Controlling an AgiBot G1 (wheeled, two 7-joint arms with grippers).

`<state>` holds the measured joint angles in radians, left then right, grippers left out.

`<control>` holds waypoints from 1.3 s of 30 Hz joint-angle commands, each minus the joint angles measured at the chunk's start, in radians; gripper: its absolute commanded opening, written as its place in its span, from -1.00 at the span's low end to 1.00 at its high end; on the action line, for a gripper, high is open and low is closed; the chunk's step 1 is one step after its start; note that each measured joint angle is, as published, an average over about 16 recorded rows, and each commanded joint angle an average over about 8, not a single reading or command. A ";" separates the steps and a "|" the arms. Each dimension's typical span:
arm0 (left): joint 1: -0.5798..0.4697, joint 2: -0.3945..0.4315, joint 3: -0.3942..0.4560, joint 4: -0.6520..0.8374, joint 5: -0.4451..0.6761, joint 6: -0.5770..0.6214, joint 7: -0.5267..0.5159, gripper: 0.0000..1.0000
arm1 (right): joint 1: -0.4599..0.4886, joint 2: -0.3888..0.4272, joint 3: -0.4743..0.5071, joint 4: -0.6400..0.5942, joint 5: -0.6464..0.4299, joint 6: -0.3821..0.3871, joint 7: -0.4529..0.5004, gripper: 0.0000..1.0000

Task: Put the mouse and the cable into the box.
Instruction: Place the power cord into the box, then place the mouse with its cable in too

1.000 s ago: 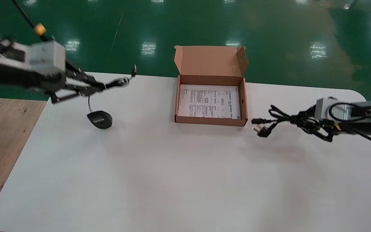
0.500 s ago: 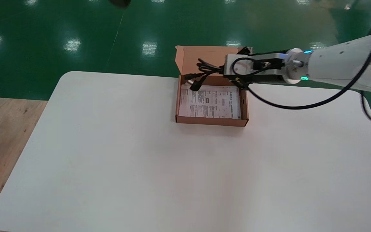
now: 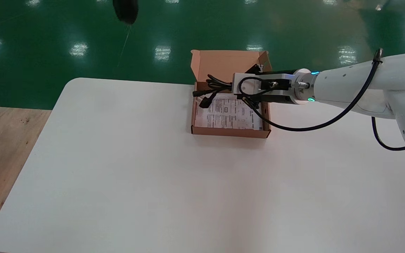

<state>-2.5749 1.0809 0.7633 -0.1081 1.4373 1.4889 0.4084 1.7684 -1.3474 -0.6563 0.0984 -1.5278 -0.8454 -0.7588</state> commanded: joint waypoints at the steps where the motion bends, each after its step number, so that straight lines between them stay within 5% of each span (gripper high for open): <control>1: -0.006 0.000 0.006 -0.003 0.009 0.002 -0.006 -1.00 | -0.007 -0.001 -0.001 -0.003 0.001 0.006 -0.006 -0.44; 6: -0.024 -0.007 0.019 -0.014 0.028 0.013 -0.022 -1.00 | -0.023 -0.002 -0.002 0.001 0.008 0.037 -0.015 0.77; 8: -0.029 -0.010 0.021 -0.019 0.032 0.017 -0.028 -1.00 | -0.027 -0.002 -0.002 0.004 0.011 0.048 -0.016 0.99; 25: 0.057 0.055 -0.002 -0.029 -0.015 0.035 -0.044 -1.00 | 0.002 0.027 -0.009 0.010 0.033 0.052 -0.009 1.00; 33: 0.220 0.182 -0.049 0.017 -0.094 -0.011 -0.009 -1.00 | 0.136 0.180 0.028 -0.026 0.087 -0.116 0.017 1.00; 39: 0.375 0.267 -0.078 0.027 -0.147 -0.093 0.020 -1.00 | 0.241 0.302 0.025 -0.049 0.080 -0.161 0.040 1.00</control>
<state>-2.1966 1.3338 0.6947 -0.1182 1.2906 1.3952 0.4122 2.0078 -1.0478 -0.6382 0.0550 -1.4579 -1.0059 -0.7224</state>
